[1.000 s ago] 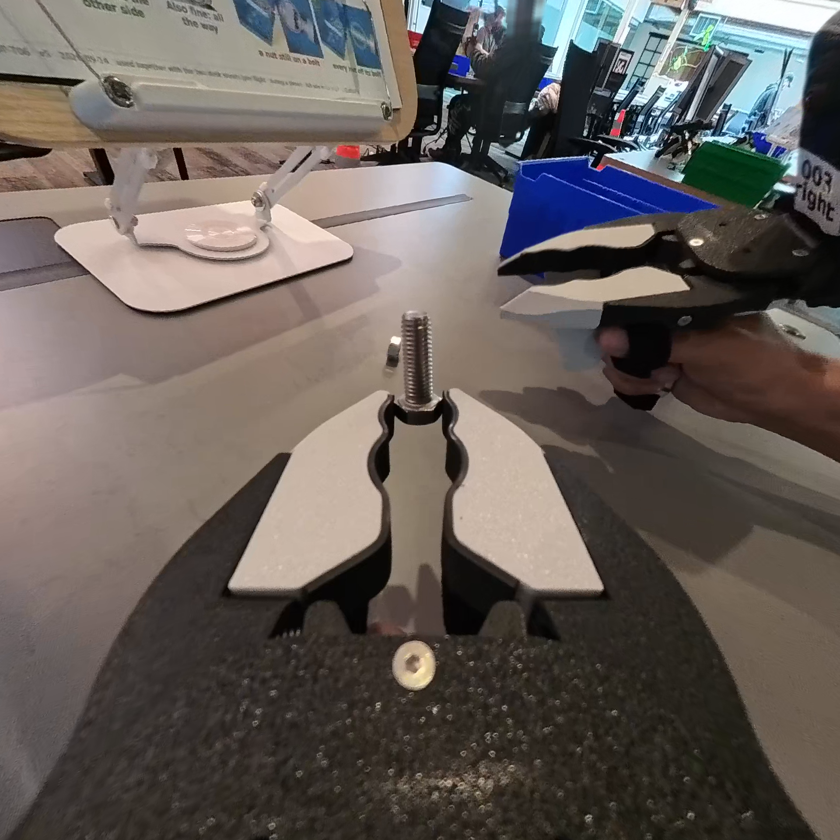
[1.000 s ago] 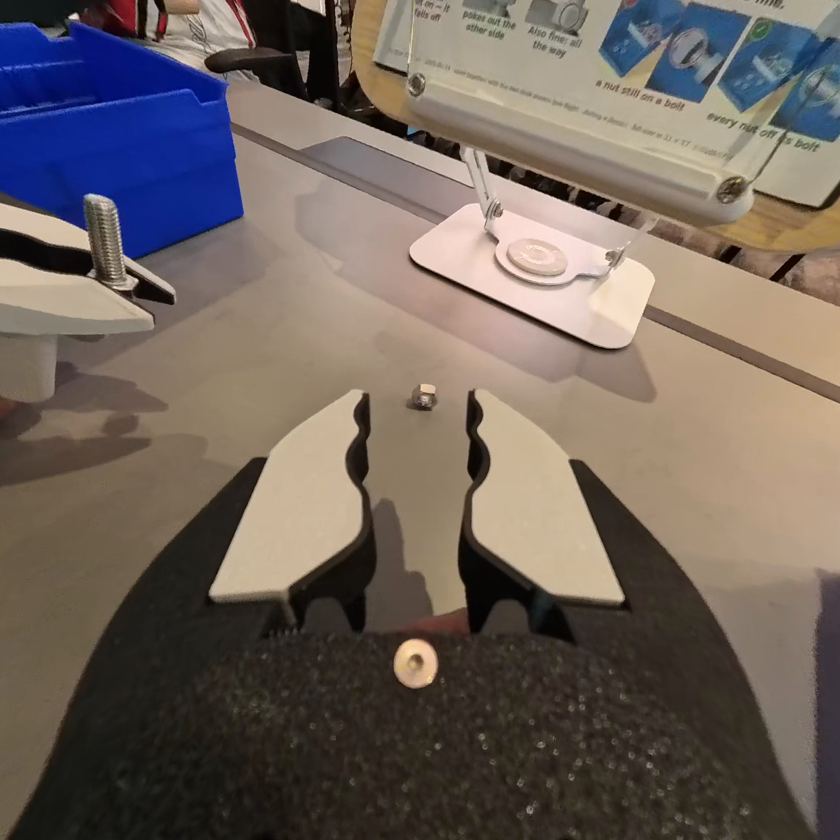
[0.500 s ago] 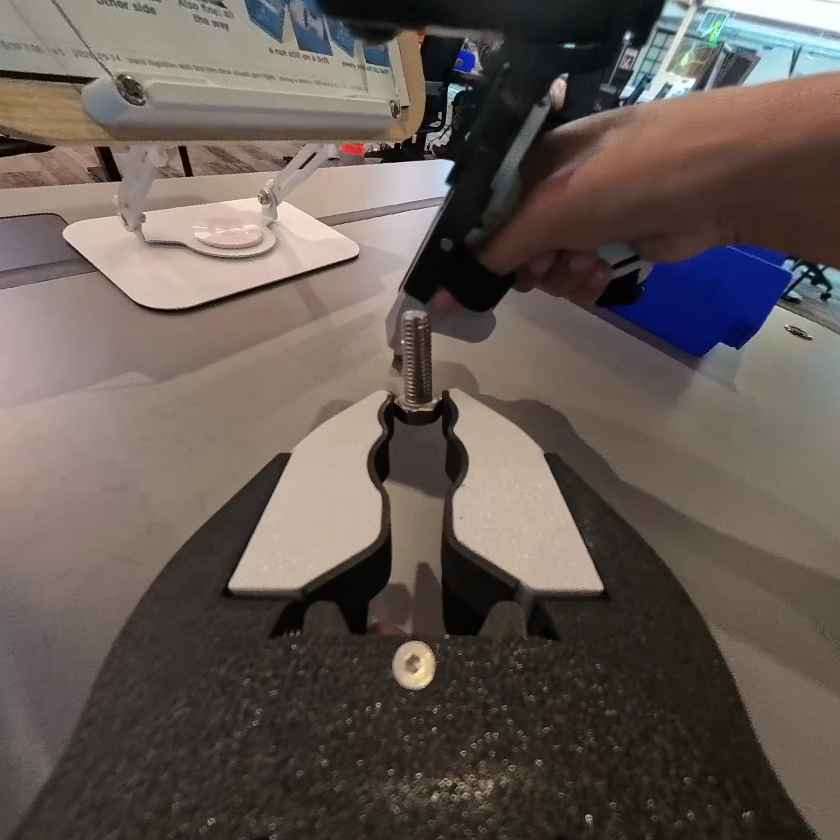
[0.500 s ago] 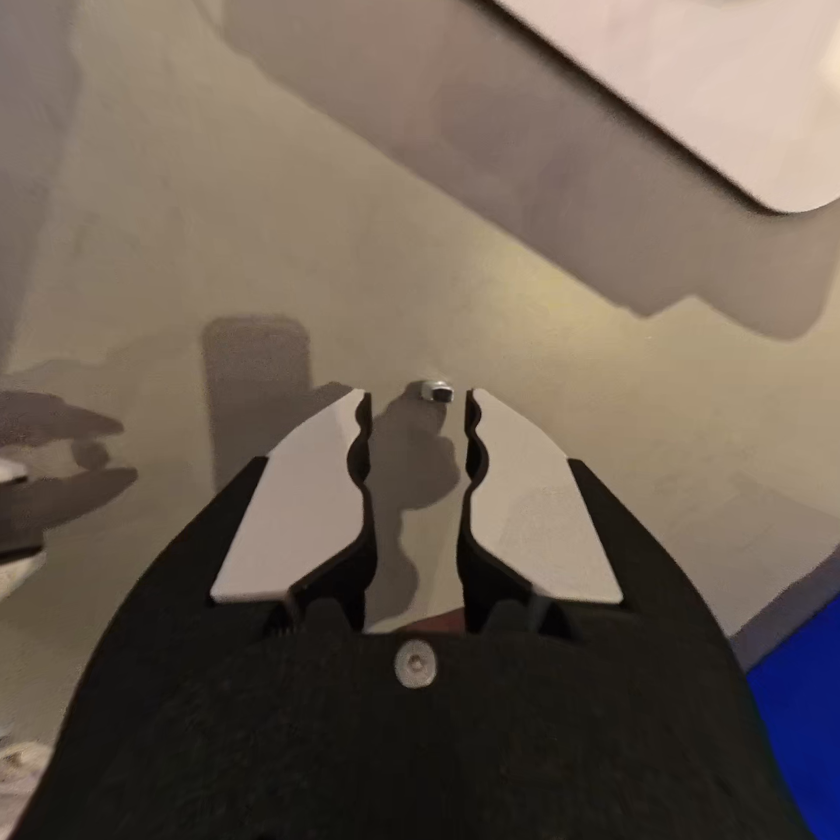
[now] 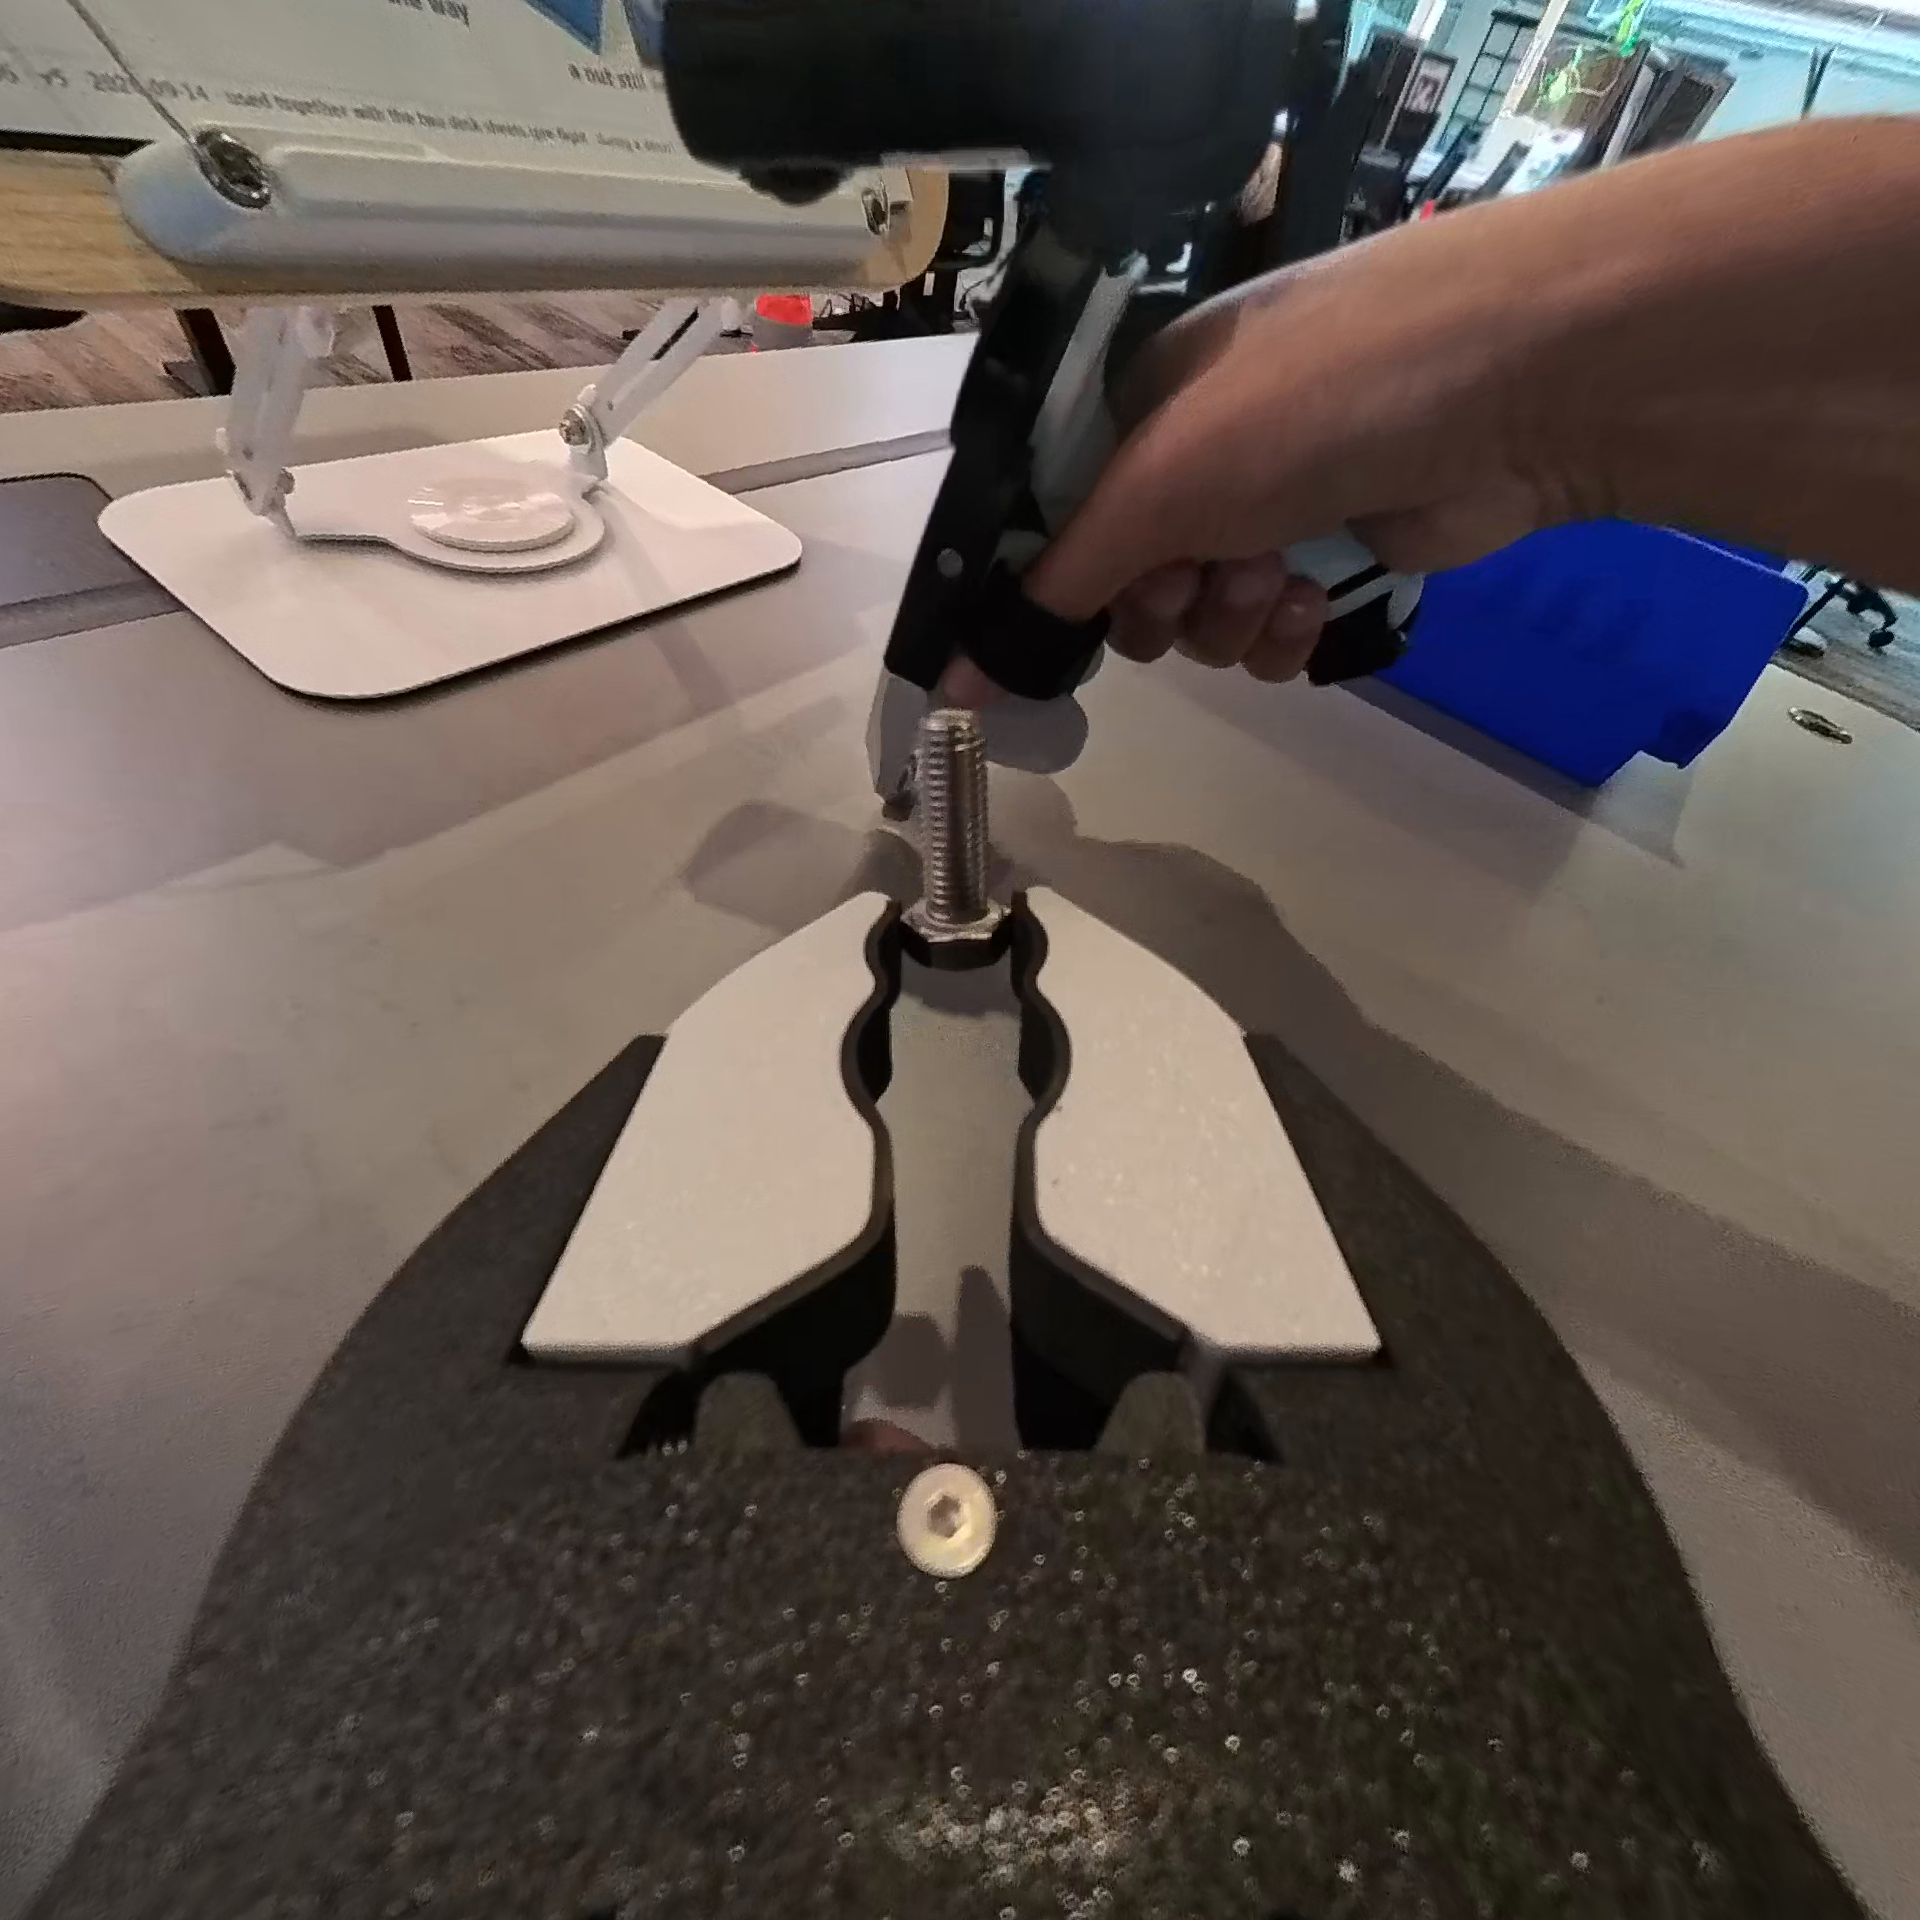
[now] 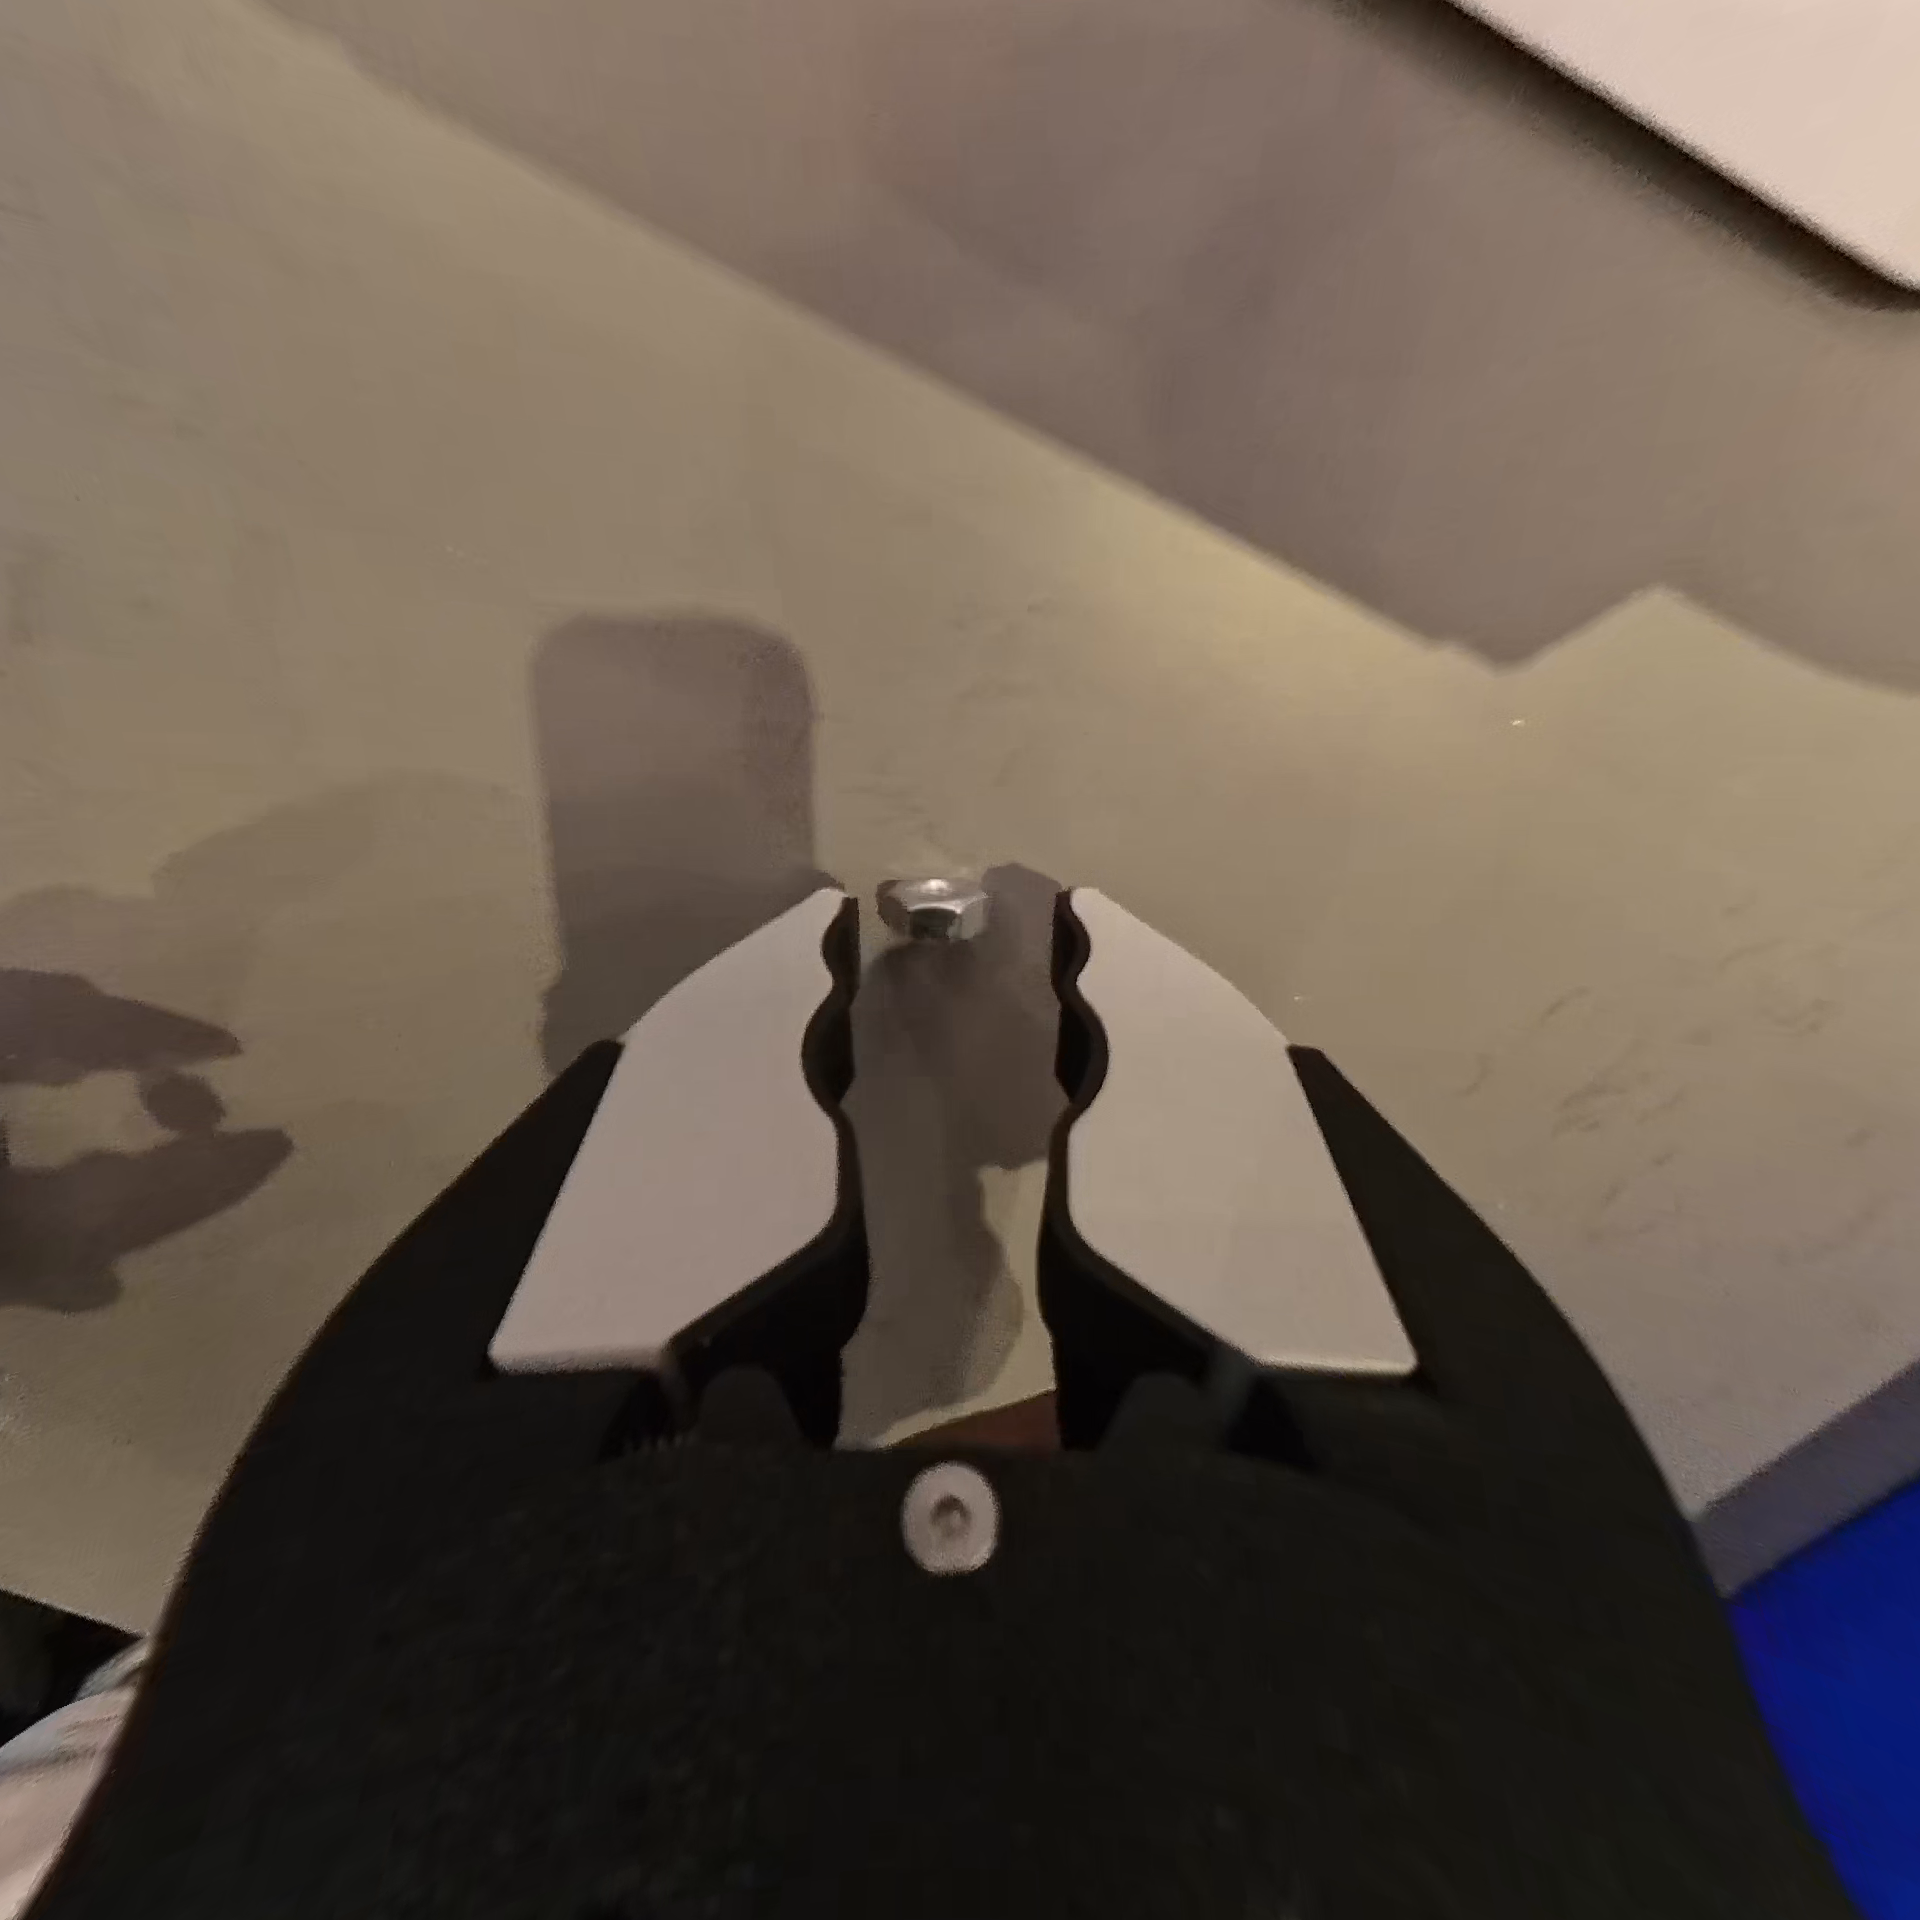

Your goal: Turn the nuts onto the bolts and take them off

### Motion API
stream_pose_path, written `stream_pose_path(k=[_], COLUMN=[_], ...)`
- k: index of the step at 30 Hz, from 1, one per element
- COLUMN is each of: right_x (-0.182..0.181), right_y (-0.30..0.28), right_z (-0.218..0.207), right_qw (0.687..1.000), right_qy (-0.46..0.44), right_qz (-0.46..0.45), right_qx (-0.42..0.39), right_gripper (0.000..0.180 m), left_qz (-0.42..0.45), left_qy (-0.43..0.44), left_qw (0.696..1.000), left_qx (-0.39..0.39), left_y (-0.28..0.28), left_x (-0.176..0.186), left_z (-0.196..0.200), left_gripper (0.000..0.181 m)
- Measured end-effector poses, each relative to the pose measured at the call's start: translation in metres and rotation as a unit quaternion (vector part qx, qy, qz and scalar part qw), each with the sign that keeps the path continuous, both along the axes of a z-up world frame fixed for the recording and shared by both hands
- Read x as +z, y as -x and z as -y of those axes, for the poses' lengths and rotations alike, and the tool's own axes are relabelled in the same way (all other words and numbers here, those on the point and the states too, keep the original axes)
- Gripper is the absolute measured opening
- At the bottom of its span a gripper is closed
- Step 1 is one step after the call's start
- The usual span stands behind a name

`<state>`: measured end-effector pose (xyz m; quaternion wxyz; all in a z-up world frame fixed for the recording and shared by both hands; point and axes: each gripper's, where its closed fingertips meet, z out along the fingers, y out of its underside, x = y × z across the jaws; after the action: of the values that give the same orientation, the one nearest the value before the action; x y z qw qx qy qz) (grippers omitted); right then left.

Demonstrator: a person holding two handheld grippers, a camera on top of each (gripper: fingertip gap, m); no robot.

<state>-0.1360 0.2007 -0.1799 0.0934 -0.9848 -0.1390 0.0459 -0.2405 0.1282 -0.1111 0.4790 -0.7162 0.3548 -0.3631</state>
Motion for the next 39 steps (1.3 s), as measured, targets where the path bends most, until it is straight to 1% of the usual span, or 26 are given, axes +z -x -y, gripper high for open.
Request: stream_pose_path(k=[1,4,9,12,16,19,22,26,28,30,33,36,39], right_x=[-0.002,-0.005,-0.008,-0.009,-0.008,-0.001,0.020,0.057,0.079,0.101,0.129,0.141,0.143], right_y=[-0.001,-0.002,0.000,0.000,0.002,0.004,0.016,0.032,0.039,0.041,0.038,0.030,0.021], right_z=[0.001,0.002,0.001,0.000,-0.004,-0.007,-0.006,0.015,0.035,0.058,0.091,0.118,0.131], right_qw=[1.000,1.000,1.000,1.000,1.000,0.999,0.990,0.958,0.926,0.889,0.828,0.787,0.766], right_qy=[0.002,0.004,0.006,0.003,-0.007,-0.032,-0.091,-0.208,-0.284,-0.356,-0.459,-0.508,-0.519], right_qz=[-0.006,-0.014,-0.016,-0.015,-0.022,-0.029,-0.057,-0.101,-0.130,-0.158,-0.204,-0.252,-0.294], right_qx=[-0.002,-0.001,0.003,0.003,0.015,0.033,0.086,0.167,0.214,0.238,0.248,0.243,0.240], right_gripper=[0.035,0.035,0.030,0.019,0.019,0.019,0.019,0.019,0.019,0.019,0.019,0.019,0.019], left_qz=[-0.001,-0.001,-0.004,-0.004,-0.005,-0.005,-0.005,-0.004,-0.002,0.006,0.031,0.048,0.072], left_qy=[0.000,0.002,0.003,0.004,0.005,0.004,0.003,-0.003,-0.008,-0.019,-0.024,-0.031,-0.023], left_qw=[1.000,1.000,1.000,1.000,1.000,1.000,1.000,1.000,1.000,1.000,0.999,0.997,0.993], left_qx=[-0.001,-0.002,-0.003,-0.004,-0.005,-0.005,-0.003,-0.001,-0.003,-0.006,-0.020,-0.046,-0.089], left_y=[0.000,0.000,-0.001,-0.001,-0.001,-0.001,0.000,0.000,0.000,0.000,-0.001,-0.005,-0.013], left_x=[0.000,-0.001,-0.002,-0.002,-0.003,-0.003,-0.002,-0.001,0.000,0.004,0.012,0.019,0.026], left_z=[0.000,0.000,0.000,0.000,0.000,0.000,0.000,-0.001,0.000,0.002,0.007,0.018,0.035], left_gripper=[0.020,0.020,0.019,0.019,0.019,0.019,0.019,0.019,0.019,0.019,0.019,0.019,0.019])
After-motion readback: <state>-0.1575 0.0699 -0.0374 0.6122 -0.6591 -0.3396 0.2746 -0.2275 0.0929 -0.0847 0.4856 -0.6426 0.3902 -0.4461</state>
